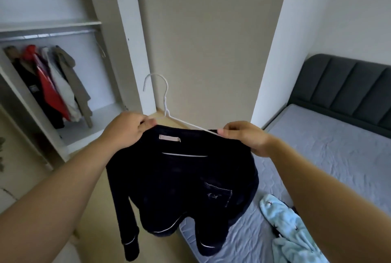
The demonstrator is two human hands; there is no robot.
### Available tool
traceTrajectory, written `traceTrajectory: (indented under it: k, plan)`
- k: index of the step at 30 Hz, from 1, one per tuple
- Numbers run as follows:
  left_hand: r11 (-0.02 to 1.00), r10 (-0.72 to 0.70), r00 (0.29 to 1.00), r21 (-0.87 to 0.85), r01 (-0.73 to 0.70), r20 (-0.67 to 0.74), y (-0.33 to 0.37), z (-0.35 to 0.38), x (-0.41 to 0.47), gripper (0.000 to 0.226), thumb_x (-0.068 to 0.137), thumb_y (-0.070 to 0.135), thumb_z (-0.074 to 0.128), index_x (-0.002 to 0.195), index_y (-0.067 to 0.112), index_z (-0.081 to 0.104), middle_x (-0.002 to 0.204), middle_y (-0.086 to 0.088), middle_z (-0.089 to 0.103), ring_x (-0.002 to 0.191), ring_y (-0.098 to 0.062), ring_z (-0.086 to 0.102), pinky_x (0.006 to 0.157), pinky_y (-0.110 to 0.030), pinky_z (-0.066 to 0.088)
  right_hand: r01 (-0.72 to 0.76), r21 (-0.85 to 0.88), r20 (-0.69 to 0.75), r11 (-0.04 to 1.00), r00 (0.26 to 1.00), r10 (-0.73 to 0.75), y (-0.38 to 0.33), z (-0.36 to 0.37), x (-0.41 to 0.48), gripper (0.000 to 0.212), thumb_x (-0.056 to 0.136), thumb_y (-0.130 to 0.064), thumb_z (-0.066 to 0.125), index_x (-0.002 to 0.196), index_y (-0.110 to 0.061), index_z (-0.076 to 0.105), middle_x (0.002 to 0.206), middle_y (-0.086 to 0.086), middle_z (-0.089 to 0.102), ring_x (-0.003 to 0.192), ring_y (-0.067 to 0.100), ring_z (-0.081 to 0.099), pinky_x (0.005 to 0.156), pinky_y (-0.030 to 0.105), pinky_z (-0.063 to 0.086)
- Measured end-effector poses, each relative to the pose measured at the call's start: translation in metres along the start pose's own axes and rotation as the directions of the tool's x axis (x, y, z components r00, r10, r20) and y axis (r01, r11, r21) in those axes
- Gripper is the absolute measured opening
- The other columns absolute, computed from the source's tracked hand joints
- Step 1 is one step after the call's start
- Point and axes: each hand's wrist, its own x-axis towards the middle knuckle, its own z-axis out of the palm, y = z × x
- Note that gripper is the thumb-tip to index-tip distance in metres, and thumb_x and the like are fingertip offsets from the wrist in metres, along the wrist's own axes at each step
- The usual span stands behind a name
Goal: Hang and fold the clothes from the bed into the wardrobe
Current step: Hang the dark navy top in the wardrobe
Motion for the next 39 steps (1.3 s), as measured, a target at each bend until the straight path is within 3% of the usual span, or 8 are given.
traceTrajectory:
  k: [3, 5, 9, 14, 25, 30, 34, 39]
  plan:
    - [0.996, -0.085, 0.995, -0.025, 0.084, -0.058, -0.024, -0.010, 0.003, 0.085, 0.080, 0.091, 0.015, 0.050, 0.014, 0.034, 0.051, -0.009, 0.046, 0.052, -0.028, 0.051, 0.056, -0.042, 0.045, -0.006, 0.051, 0.096, 0.999, 0.995, 0.001, -0.017, 0.008, 0.014, 0.056, 0.075, -0.060, 0.073, 0.094, -0.007, 0.070, 0.087, 0.006, 0.073, 0.082, 0.021, 0.072, 0.073, 0.030, 0.057]
    - [0.995, -0.075, 0.997, 0.058, 0.076, -0.019, -0.037, -0.015, 0.006, 0.087, 0.081, 0.091, 0.013, 0.050, 0.014, 0.038, 0.053, -0.006, 0.047, 0.054, -0.025, 0.052, 0.059, -0.044, 0.049, 0.053, -0.225, 0.024, 0.973, 0.999, -0.049, -0.029, 0.014, 0.024, 0.042, 0.082, -0.058, 0.071, 0.085, -0.016, 0.070, 0.074, -0.006, 0.069, 0.068, 0.008, 0.066, 0.061, 0.019, 0.050]
    - [0.987, -0.069, 0.998, 0.144, 0.066, 0.012, -0.047, -0.014, 0.007, 0.085, 0.085, 0.082, 0.018, 0.054, 0.010, 0.050, 0.060, -0.004, 0.050, 0.061, -0.022, 0.053, 0.064, -0.042, 0.049, 0.138, -0.644, -0.231, 0.752, 0.902, -0.364, -0.034, 0.029, 0.048, 0.044, 0.083, -0.071, 0.058, 0.086, -0.027, 0.060, 0.078, -0.012, 0.060, 0.070, 0.004, 0.056, 0.059, 0.025, 0.044]
    - [0.994, -0.089, 0.983, 0.050, 0.098, -0.163, -0.044, -0.014, 0.005, 0.071, 0.088, 0.072, 0.027, 0.047, 0.014, 0.031, 0.047, -0.003, 0.038, 0.046, -0.017, 0.040, 0.051, -0.032, 0.027, 0.120, -0.869, -0.071, 0.481, 0.930, -0.361, -0.011, 0.035, 0.069, 0.071, 0.067, -0.093, 0.034, 0.097, -0.029, 0.037, 0.080, -0.014, 0.044, 0.073, 0.016, 0.051, 0.058, 0.034, 0.036]
    - [0.962, -0.224, 0.932, 0.087, 0.257, -0.285, -0.023, -0.020, 0.032, 0.071, 0.087, 0.071, 0.022, 0.047, 0.014, 0.032, 0.049, -0.003, 0.037, 0.046, -0.013, 0.034, 0.056, -0.034, 0.022, -0.013, -0.887, -0.354, 0.461, 0.660, -0.662, -0.020, 0.034, 0.112, 0.072, 0.083, -0.080, 0.033, 0.093, -0.010, 0.048, 0.090, 0.006, 0.056, 0.084, 0.028, 0.050, 0.063, 0.038, 0.043]
    - [0.930, -0.291, 0.894, 0.120, 0.349, -0.342, -0.012, -0.018, 0.043, 0.076, 0.082, 0.075, 0.016, 0.046, 0.011, 0.035, 0.046, -0.003, 0.037, 0.045, -0.014, 0.032, 0.047, -0.032, 0.016, -0.055, -0.900, -0.328, 0.432, 0.739, -0.589, -0.026, 0.024, 0.130, 0.077, 0.082, -0.083, 0.024, 0.099, -0.011, 0.047, 0.096, 0.008, 0.056, 0.088, 0.029, 0.052, 0.072, 0.037, 0.042]
    - [0.930, -0.299, 0.881, 0.093, 0.355, -0.367, -0.011, -0.011, 0.048, 0.074, 0.086, 0.071, 0.023, 0.046, 0.011, 0.034, 0.045, -0.006, 0.039, 0.045, -0.017, 0.035, 0.053, -0.035, 0.024, 0.099, -0.777, -0.299, 0.622, 0.812, -0.502, -0.021, 0.005, 0.140, 0.071, 0.089, -0.075, 0.027, 0.120, -0.016, 0.049, 0.116, 0.008, 0.057, 0.107, 0.031, 0.053, 0.092, 0.043, 0.042]
    - [0.931, -0.307, 0.880, 0.077, 0.356, -0.362, -0.011, -0.006, 0.056, 0.074, 0.086, 0.071, 0.023, 0.046, 0.010, 0.033, 0.045, -0.007, 0.038, 0.044, -0.019, 0.035, 0.055, -0.036, 0.027, 0.279, -0.651, -0.192, 0.705, 0.839, -0.509, 0.001, -0.013, 0.152, 0.051, 0.098, -0.020, 0.055, 0.146, -0.021, 0.038, 0.139, 0.010, 0.045, 0.122, 0.031, 0.049, 0.098, 0.041, 0.043]
